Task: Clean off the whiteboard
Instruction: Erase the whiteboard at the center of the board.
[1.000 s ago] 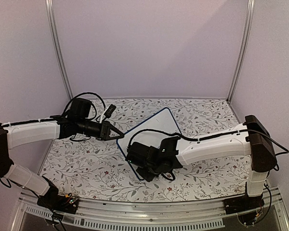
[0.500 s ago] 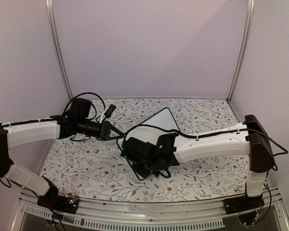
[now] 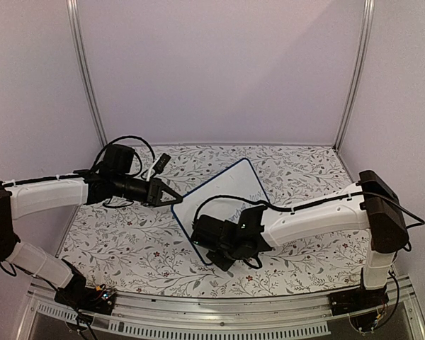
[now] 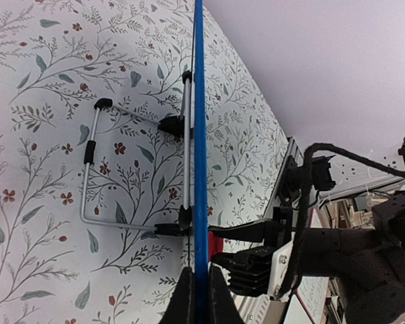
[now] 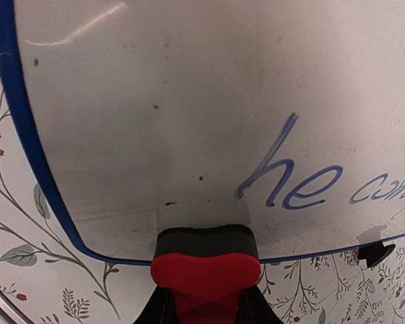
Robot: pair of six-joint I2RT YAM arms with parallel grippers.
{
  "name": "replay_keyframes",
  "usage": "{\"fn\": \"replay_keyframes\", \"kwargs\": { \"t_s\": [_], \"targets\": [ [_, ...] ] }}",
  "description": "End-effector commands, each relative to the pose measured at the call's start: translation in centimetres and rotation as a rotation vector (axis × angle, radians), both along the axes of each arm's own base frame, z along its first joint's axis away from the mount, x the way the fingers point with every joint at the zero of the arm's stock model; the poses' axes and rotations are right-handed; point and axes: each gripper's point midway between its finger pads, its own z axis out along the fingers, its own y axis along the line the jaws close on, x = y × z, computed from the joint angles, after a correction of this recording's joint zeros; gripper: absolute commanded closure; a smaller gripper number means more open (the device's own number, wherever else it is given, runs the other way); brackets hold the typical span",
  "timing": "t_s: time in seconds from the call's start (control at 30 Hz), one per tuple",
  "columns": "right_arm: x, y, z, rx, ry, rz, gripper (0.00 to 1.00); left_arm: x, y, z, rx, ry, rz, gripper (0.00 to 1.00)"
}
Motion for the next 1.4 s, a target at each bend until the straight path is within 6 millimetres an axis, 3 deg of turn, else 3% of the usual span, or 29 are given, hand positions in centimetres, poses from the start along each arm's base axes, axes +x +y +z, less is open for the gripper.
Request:
{"fn": "replay_keyframes", "kwargs": {
  "t_s": [0.0,0.43,0.73,1.07,1.37],
  "targets": [
    [1.0,0.1,0.2,0.032,-0.001,-0.035,0.77,-0.9,-0.5,1.6,-0.056,-0.041,-0.058,1.0],
    [4.4,2.3,4.7,0.117,-0.083,-0.034,0.77,-0.9,-0.4,1.6,-0.055,-0.044,-0.054,1.0],
    [4.6,2.8,5.8,0.164,-0.087,-0.025,0.77,-0.9,-0.5,1.7,-0.057,-0.042,-0.058,1.0],
    [5.3,3.8,9.0,0.244,-0.119,-0.009,0.76,-0.9,-0.5,1.6,-0.056,-0.04,-0.057,1.0],
    [6.1,2.3,7.0,0.204,-0.091,-0.042,0.76,-0.9,-0.4,1.7,-0.057,-0.045,-0.057,1.0]
  ]
}}
